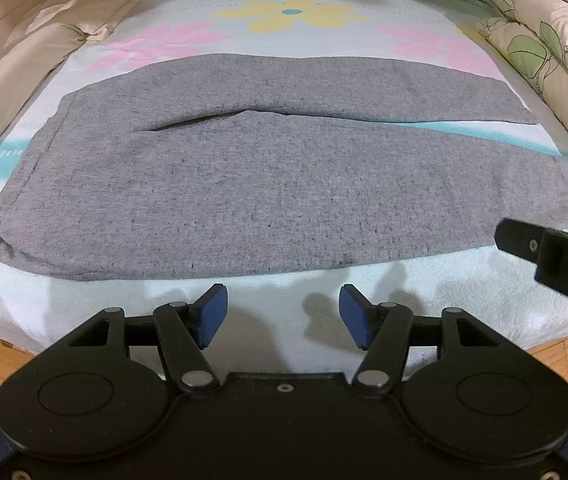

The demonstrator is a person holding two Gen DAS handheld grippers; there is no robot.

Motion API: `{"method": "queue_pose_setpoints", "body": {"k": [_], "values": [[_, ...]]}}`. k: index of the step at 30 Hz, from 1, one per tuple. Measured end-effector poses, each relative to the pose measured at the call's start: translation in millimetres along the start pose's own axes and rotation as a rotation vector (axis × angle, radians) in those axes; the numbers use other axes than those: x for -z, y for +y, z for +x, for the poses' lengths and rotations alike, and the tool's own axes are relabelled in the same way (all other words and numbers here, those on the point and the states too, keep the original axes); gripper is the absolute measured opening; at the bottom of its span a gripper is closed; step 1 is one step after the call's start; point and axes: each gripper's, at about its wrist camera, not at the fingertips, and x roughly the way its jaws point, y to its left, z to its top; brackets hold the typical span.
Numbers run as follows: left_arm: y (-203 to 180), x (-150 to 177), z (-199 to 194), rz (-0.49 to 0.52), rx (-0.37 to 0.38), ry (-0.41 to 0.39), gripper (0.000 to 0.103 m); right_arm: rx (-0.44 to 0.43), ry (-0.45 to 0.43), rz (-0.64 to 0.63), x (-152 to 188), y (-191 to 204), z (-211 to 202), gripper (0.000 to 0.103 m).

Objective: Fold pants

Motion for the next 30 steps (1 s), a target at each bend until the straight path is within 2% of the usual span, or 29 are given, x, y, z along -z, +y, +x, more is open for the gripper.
{"method": "queue_pose_setpoints", "body": {"k": [5,8,10,12,14,16,20,23,25,27,30], "values": [[22.2,-8.3,2.9,0.004,-0.038,-0.038,0.062,0.085,0.043,-0.039,2.7,2.4,4.6,0.043],[44.0,-19.1,4.7,0.003,-0.083,-0.074,0.06,0.097,0.077,-0.025,2.2,-0.8,7.3,0.043],[61.1,-26.9,1.7,-0.035,-0.087,-0.119,0.059,0.067,0.12,-0.017,-2.0,-4.2,9.9,0.043],[78.4,-35.9,-3.5,-0.083,-0.046,-0.173,0.059,0.015,0.158,-0.019,-10.6,-7.6,10.2,0.043],[94.8,-44.1,-8.0,-0.137,0.028,-0.235,0.06,0.024,0.173,-0.036,-24.1,-8.0,10.1,0.043],[106.0,-54.8,-9.3,-0.187,0.067,-0.283,0.06,0.039,0.17,-0.064,-36.3,-4.8,10.5,0.043],[107.0,-75.5,10.2,-0.134,-0.013,-0.252,0.06,0.003,0.128,-0.088,-54.0,6.4,25.5,0.043],[103.7,-72.7,35.4,-0.088,-0.058,-0.204,0.06,-0.035,0.113,-0.095,-55.1,21.2,56.9,0.043],[99.2,-68.9,52.3,-0.041,-0.066,-0.167,0.06,-0.053,0.15,-0.104,-54.3,29.6,85.6,0.038],[94.6,-63.1,67.9,-0.008,-0.079,-0.136,0.059,-0.068,0.195,-0.101,-51.0,37.3,111.6,0.037],[93.2,-57.9,86.8,-0.023,-0.05,-0.091,0.058,-0.076,0.207,-0.097,-47.2,47.0,135.0,0.037]]}}
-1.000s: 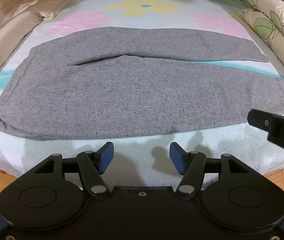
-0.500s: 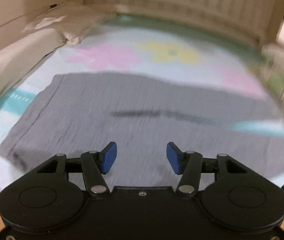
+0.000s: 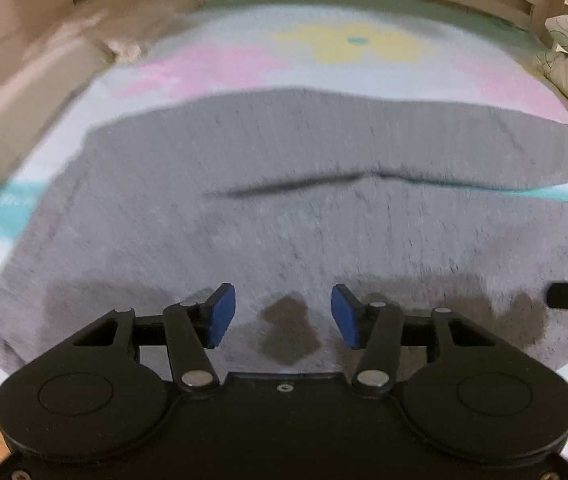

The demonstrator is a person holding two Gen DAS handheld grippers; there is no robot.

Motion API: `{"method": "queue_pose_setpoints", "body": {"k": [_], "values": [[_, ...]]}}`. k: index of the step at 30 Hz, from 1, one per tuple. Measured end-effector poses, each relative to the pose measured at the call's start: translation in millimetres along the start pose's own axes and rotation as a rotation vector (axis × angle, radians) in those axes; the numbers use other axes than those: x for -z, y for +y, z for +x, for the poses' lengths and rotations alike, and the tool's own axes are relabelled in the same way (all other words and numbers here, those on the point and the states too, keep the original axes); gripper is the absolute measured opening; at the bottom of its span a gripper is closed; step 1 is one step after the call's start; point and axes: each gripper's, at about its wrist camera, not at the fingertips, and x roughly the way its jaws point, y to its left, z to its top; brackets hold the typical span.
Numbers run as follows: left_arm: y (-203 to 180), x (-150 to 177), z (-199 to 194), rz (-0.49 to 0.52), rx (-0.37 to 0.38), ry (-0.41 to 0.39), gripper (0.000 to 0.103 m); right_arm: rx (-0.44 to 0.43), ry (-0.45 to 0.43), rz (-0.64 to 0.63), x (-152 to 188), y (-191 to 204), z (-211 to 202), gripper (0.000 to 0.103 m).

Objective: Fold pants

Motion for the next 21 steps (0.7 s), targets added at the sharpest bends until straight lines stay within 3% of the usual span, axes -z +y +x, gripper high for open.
{"method": "queue_pose_setpoints", "body": {"k": [6,8,10,14,18,21], "values": [[-7.2,2.0,19.7,0.023,0.012,0.045,0.058,-0.014,-0.116,-0.084,-17.1,20.3,37.5,0.037],[-7.0,9.0,26.4,0.02,0.011,0.087,0.058,-0.002,-0.081,-0.105,-26.6,21.0,51.1,0.037],[-8.9,17.3,20.7,0.03,0.002,0.053,0.059,0.003,-0.012,-0.128,-19.7,20.7,62.5,0.037],[-22.9,30.9,9.5,0.081,-0.023,0.04,0.059,-0.003,-0.031,-0.304,3.6,20.2,50.8,0.037],[-33.7,35.9,5.2,0.091,-0.036,0.043,0.059,-0.037,0.048,-0.267,5.6,0.5,39.8,0.034],[-38.3,35.7,3.2,0.076,-0.039,0.058,0.059,-0.003,0.111,-0.242,2.5,-27.1,32.6,0.033]]}}
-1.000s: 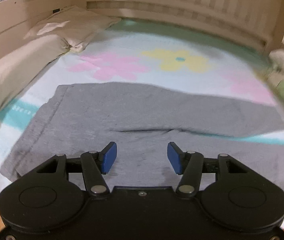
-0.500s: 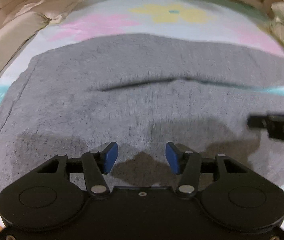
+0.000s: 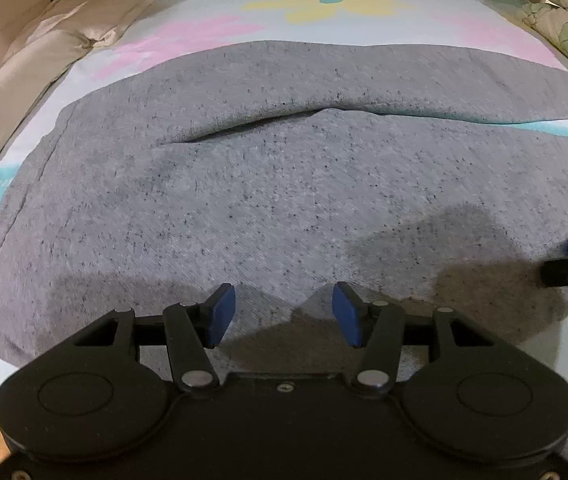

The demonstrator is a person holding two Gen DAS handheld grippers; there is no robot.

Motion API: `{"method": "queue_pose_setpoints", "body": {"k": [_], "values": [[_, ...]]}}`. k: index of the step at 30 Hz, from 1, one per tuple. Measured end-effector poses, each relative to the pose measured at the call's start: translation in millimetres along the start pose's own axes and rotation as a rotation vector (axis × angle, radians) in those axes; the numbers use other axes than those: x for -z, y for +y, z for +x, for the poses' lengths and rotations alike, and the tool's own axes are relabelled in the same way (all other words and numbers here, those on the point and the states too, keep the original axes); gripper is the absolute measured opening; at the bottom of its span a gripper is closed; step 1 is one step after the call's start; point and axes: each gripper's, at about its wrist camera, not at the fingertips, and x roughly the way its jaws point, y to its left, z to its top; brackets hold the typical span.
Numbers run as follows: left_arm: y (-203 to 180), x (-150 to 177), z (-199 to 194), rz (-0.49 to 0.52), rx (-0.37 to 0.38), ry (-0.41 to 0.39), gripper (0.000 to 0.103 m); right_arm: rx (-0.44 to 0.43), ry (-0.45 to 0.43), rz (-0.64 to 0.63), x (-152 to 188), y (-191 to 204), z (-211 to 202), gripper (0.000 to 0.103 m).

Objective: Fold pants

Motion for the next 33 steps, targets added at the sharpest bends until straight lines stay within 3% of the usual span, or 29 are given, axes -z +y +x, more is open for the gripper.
{"method": "queue_pose_setpoints", "body": {"k": [3,7,11,13,15,21,30,31,32,33], "values": [[-3.8,-0.6,-1.6,-0.014,-0.002,0.016,0.059,0.131,0.058,0.074,5.9,-48.9,-3.9,0.033],[-15.5,-4.4,-0.3,0.016,-0.005,0.022,0.059,0.289,0.099,0.282,13.5,-135.6,-11.2,0.033],[-29.0,-11.7,2.5,0.04,-0.006,0.019,0.059,0.444,0.049,0.465,22.1,-215.8,-30.0,0.036],[-34.9,-15.0,4.5,0.053,-0.009,0.016,0.059,0.48,0.005,0.561,32.6,-247.8,-44.4,0.037],[-39.0,-17.1,5.9,0.059,-0.011,0.012,0.059,0.484,-0.04,0.688,43.5,-275.7,-57.7,0.043],[-48.6,-20.8,8.1,0.063,-0.016,0.007,0.059,0.357,-0.068,0.935,84.3,-327.7,-59.6,0.042],[-54.0,-19.8,7.6,0.107,-0.017,-0.019,0.059,0.281,-0.073,0.986,70.4,-334.4,-33.6,0.043],[-53.9,-20.0,7.6,0.109,-0.015,-0.021,0.059,0.278,-0.077,0.99,67.5,-334.6,-31.7,0.039],[-53.9,-20.5,7.5,0.11,-0.013,-0.024,0.059,0.284,-0.082,0.981,63.9,-332.8,-31.3,0.027],[-53.8,-21.2,7.4,0.109,-0.012,-0.025,0.059,0.301,-0.086,0.951,59.3,-329.0,-32.2,0.007]]}}
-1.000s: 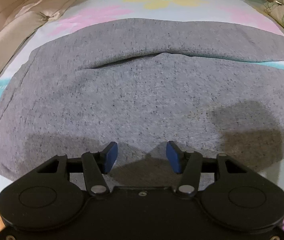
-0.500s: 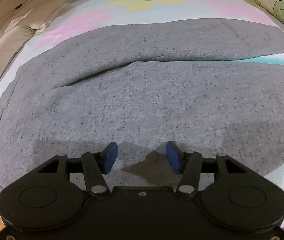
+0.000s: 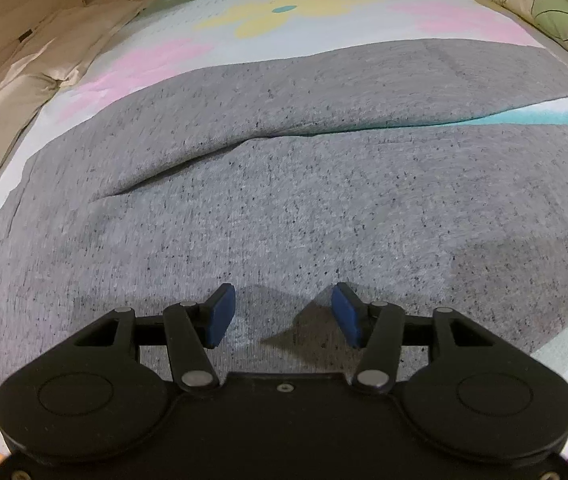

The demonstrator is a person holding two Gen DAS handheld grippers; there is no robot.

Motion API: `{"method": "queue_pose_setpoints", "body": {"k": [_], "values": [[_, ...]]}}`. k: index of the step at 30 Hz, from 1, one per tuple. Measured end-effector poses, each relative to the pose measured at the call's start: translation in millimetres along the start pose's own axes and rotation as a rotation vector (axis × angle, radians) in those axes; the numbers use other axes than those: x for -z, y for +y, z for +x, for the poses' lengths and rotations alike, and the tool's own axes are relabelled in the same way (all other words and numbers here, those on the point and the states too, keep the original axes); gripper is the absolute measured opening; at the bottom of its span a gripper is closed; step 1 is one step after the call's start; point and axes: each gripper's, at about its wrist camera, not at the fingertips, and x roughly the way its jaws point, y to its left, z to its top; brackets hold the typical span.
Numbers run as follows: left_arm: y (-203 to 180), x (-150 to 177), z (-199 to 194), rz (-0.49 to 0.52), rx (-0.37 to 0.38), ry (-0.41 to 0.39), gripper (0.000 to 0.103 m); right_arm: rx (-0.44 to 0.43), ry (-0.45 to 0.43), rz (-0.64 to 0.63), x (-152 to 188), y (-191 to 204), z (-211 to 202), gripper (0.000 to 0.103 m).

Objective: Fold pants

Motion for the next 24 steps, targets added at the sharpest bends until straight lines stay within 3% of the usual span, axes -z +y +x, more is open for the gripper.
{"method": "queue_pose_setpoints", "body": {"k": [5,7,10,13,16,18,20,22,24], "values": [[-1.1,-4.6,-1.5,-0.006,0.033,0.013,0.059,0.181,-0.055,-0.198,6.4,26.5,-22.4,0.002],[-1.5,-5.4,-2.0,-0.001,0.06,0.016,0.059,0.255,-0.01,-0.16,4.7,15.8,-16.6,0.002],[-1.6,-4.5,-2.6,0.032,0.061,0.008,0.059,0.219,0.05,-0.122,3.3,3.2,1.7,0.005],[8.1,-5.4,-6.2,0.03,0.023,-0.029,0.059,0.241,-0.017,-0.129,-1.9,8.5,-10.1,0.013],[23.3,-7.4,-6.8,-0.007,-0.025,-0.055,0.059,0.334,-0.164,-0.192,-2.9,26.6,-33.6,0.026],[33.0,-6.2,-0.4,-0.031,-0.045,-0.017,0.059,0.302,-0.231,-0.244,-1.8,42.0,-44.2,0.026],[41.4,2.1,10.4,-0.059,-0.033,0.073,0.059,0.219,-0.22,-0.283,0.8,57.3,-44.3,0.024],[50.6,14.0,5.0,-0.109,-0.003,0.039,0.061,0.156,-0.188,-0.318,5.7,71.1,-38.5,0.024],[53.0,19.0,1.3,-0.082,0.003,0.051,0.064,0.095,-0.154,-0.373,13.2,84.1,-37.4,0.024]]}}
